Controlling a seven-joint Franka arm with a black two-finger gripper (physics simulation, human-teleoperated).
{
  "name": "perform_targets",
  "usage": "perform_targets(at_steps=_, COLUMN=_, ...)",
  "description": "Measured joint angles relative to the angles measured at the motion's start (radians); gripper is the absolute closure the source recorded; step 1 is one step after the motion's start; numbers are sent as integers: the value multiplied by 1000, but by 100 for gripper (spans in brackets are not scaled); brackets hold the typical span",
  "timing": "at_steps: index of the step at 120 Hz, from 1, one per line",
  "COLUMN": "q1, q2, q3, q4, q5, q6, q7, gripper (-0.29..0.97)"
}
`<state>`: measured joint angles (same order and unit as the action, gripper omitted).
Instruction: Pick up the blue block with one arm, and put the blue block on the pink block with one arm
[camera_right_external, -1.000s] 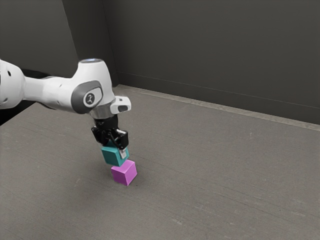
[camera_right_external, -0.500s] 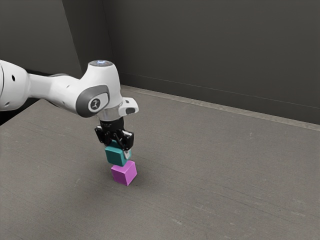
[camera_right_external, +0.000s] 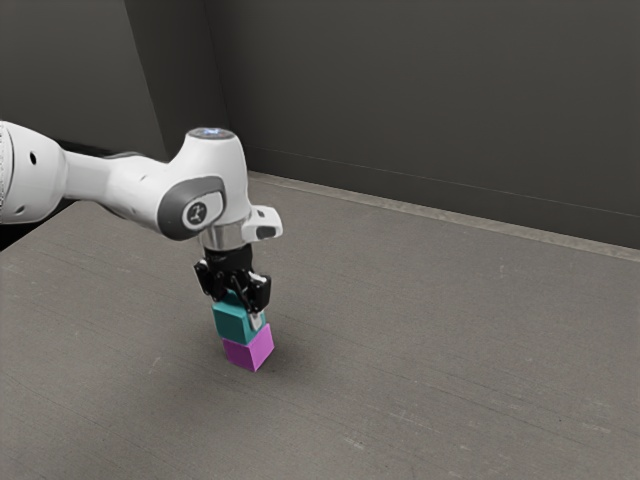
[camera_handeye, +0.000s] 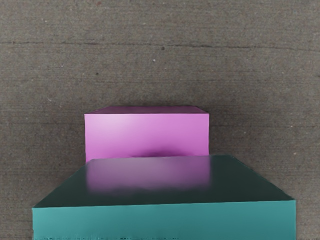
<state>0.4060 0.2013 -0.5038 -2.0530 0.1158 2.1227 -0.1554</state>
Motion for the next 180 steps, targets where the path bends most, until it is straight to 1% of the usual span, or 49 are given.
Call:
perform_targets(at_steps=65, q1=0, q2=24, q3=2, q4=25, q5=6, q6=33, q7=50, gripper=36)
perform_targets(at_steps=120, q1=0, q2=14, q3=2, q4=18, q5=6, q6=34, q7=72, gripper=36)
perform_targets(at_steps=127, q1=0, q2=15, q3=2, q4=17, q5=2, q6=32, q7=76, gripper=28)
perform_targets(at_steps=149, q1=-1, q2=15, q3=6, q4=18, q5=-14, q6=29, q7=94, gripper=13)
perform_targets(at_steps=163, q1=0, q2=13, q3=8, q4=19, q5=-17, q6=28, q7=103, gripper=8)
perform_targets(at_steps=180, q1=-1, q2=3, q3=8, q4=19, q5=-19, q6=26, q7=112, gripper=4)
